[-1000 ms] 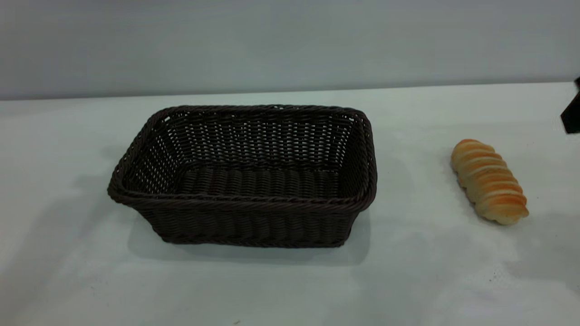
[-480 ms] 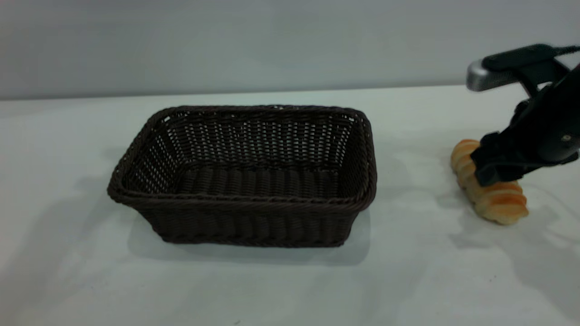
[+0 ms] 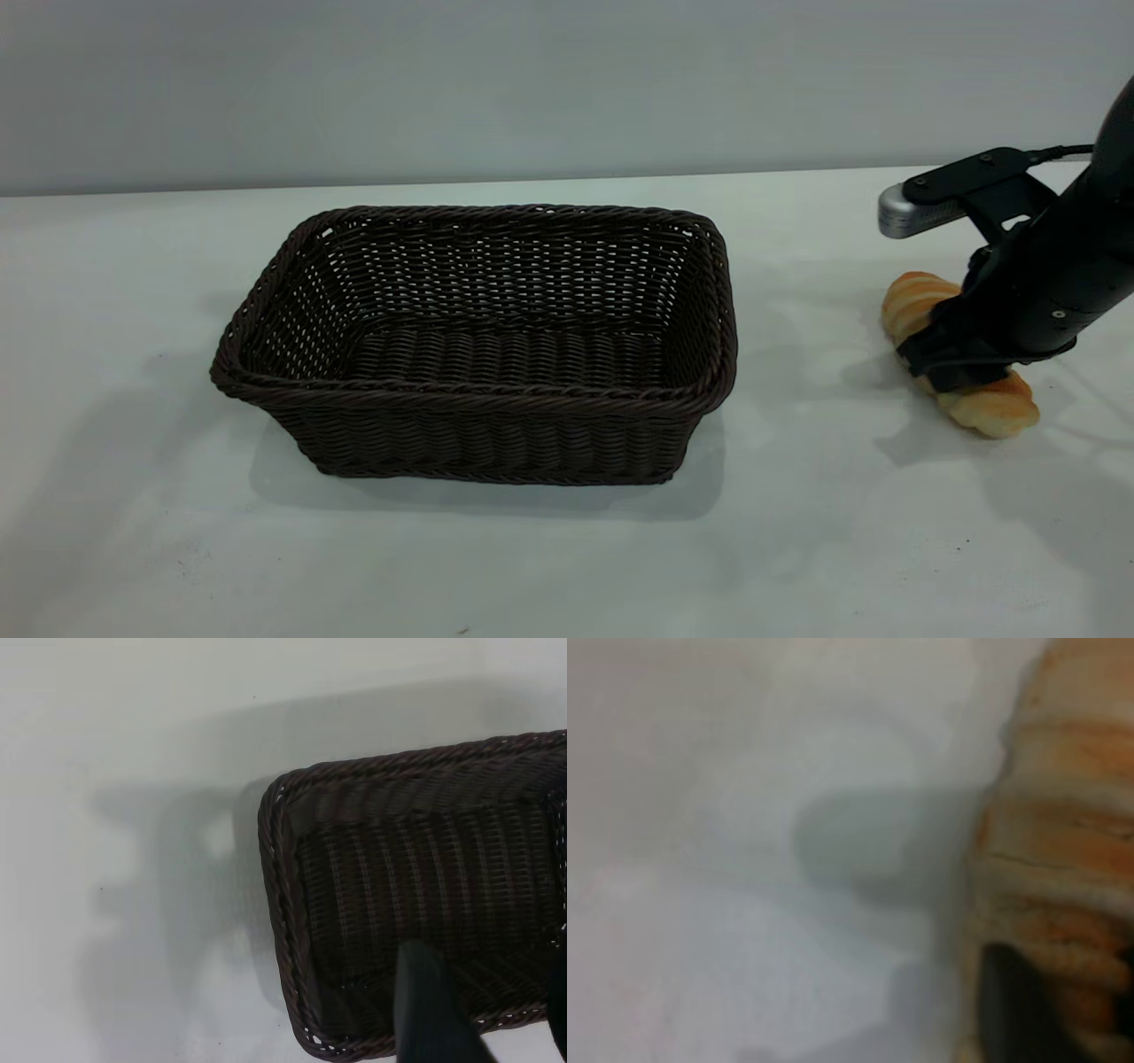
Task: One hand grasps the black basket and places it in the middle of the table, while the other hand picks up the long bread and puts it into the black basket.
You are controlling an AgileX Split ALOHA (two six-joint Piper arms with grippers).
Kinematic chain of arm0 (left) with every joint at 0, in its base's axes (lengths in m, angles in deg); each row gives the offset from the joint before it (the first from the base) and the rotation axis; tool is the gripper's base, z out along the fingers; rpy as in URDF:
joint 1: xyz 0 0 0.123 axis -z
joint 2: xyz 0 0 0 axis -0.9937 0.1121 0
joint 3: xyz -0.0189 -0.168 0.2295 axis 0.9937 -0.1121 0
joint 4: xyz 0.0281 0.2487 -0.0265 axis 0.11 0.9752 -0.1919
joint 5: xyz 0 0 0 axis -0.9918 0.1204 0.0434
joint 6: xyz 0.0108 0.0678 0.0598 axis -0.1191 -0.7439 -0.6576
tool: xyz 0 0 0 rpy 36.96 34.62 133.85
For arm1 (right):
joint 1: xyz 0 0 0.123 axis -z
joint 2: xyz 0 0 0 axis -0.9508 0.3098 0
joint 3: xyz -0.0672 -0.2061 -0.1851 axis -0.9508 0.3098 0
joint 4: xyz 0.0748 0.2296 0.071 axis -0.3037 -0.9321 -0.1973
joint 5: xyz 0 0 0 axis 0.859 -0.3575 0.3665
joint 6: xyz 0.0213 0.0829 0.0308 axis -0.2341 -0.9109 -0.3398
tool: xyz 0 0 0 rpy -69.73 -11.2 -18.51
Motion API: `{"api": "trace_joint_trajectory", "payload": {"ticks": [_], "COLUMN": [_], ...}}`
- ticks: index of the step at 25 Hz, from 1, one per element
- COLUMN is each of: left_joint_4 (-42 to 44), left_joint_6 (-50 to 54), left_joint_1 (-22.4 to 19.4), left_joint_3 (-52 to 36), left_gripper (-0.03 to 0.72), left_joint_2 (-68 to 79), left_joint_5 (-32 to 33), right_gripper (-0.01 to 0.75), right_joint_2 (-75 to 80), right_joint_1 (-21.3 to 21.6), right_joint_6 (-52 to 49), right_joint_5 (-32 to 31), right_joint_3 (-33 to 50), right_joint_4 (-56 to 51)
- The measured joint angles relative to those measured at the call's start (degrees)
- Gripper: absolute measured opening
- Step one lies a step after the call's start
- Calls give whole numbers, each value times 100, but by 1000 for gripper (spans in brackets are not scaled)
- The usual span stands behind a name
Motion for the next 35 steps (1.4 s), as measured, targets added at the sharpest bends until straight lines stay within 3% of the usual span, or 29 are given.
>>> {"api": "trace_joint_trajectory", "payload": {"ticks": [1, 3, 8, 13, 18, 23, 29, 31, 35], "left_joint_4": [0, 0, 0, 0, 0, -12, 259, 499, 1117], "left_joint_6": [0, 0, -22, -22, -25, -25, -102, -95, 92], "left_joint_1": [0, 0, 0, 0, 0, 0, 0, 0, 0], "left_joint_3": [0, 0, 0, 0, 0, 0, 0, 0, 0], "left_gripper": [395, 395, 395, 395, 395, 395, 395, 395, 395], "left_joint_2": [0, 0, 0, 0, 0, 0, -104, -286, -860], "left_joint_5": [4, 4, -62, -266, -325, -334, -326, -263, 1], "right_gripper": [104, 58, 46, 51, 118, 278, 448, 465, 469], "right_joint_2": [-64, -276, -1272, -1901, -1902, -1579, -1600, -1847, -2662], "right_joint_1": [22, 30, -139, -923, -1865, -2312, -2124, -1794, -715], "right_joint_6": [7, 14, 14, 14, 25, 31, 66, -32, -695], "right_joint_5": [-69, -326, -1148, -1790, -1825, -1630, -1869, -2250, -3479], "right_joint_3": [0, 0, -132, -524, -793, -961, -973, -973, -973], "right_joint_4": [0, 0, -84, -399, -798, -991, -874, -838, -491]}}
